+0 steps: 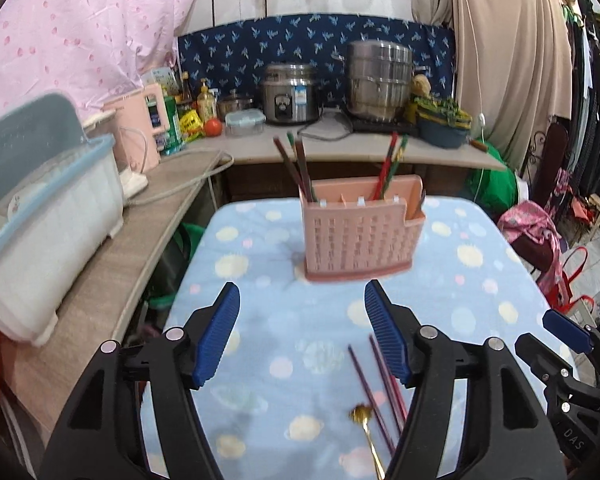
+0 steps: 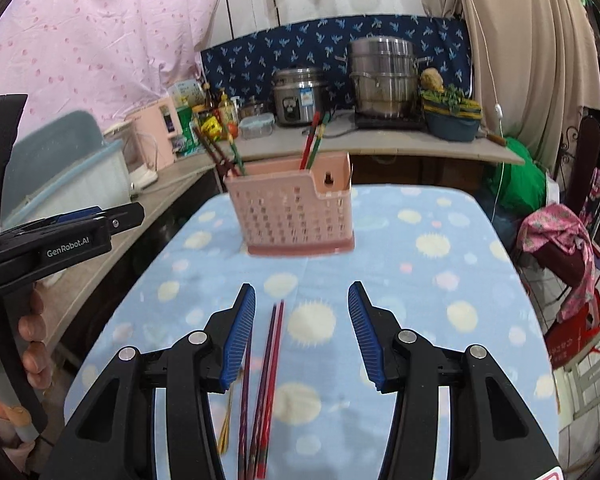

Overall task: Organize utensils
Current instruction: 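Move both open grippers back over the remaining utensils, then grasp a bright red chopstick with the right gripper while the left gripper grasps the gold spoon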

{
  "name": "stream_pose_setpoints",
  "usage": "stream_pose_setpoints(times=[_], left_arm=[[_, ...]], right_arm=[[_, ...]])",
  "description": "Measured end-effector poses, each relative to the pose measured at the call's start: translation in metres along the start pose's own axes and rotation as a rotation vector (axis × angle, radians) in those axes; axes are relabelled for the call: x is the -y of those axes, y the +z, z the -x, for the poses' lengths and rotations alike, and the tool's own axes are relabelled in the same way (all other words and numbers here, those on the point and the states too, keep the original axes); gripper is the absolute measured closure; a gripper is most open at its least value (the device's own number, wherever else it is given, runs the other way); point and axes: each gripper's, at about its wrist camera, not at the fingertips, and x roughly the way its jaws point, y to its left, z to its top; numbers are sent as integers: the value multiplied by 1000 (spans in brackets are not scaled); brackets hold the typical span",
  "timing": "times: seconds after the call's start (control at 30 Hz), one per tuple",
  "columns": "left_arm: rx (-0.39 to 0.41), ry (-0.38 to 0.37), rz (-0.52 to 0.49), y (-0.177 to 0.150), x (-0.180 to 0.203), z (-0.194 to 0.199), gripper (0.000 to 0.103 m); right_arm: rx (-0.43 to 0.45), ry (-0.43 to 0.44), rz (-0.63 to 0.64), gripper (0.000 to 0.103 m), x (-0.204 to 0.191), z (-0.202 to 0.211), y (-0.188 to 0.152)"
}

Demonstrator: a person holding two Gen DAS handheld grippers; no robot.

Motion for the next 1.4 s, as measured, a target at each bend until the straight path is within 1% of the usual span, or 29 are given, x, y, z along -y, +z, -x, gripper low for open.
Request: stream_pose_setpoints(times=[0.2,0.33,0.43,0.53,0.63,0.67,0.77,1.1,1.27,1.33,1.4], left_arm=[[-84,10,-12,-58,7,0,41],[-145,6,-5,-92,4,-5,42],[-185,3,8,-115,2,-8,42],[-207,3,6,-134,2,-8,42],[-217,8,-2,-146,4,-7,42],[-219,8,-4,-149,5,-7,42],[-230,2,-3,-153,6,-6,42],[-263,-1,5,-166,3,-9,41],[-278,-3,1,-171,3,-11,41],[-282,-7,0,-171,4,-11,41],[-284,-10,-3,-171,5,-12,41]], right_arm=[[-85,-16,10,56,-7,-1,-50],[-151,-3,-38,56,-3,-6,-82],[-185,1,-49,56,-2,-10,-100],[-208,-4,-33,56,-6,-16,-114],[-236,6,-32,61,-9,-22,-127],[-242,8,-30,64,-11,-24,-128],[-260,15,-19,66,-16,-30,-134],[-297,18,17,79,-27,-46,-141],[-290,6,42,80,-29,-47,-143],[-296,-11,59,85,-31,-49,-145],[-288,-14,59,88,-29,-49,-145]])
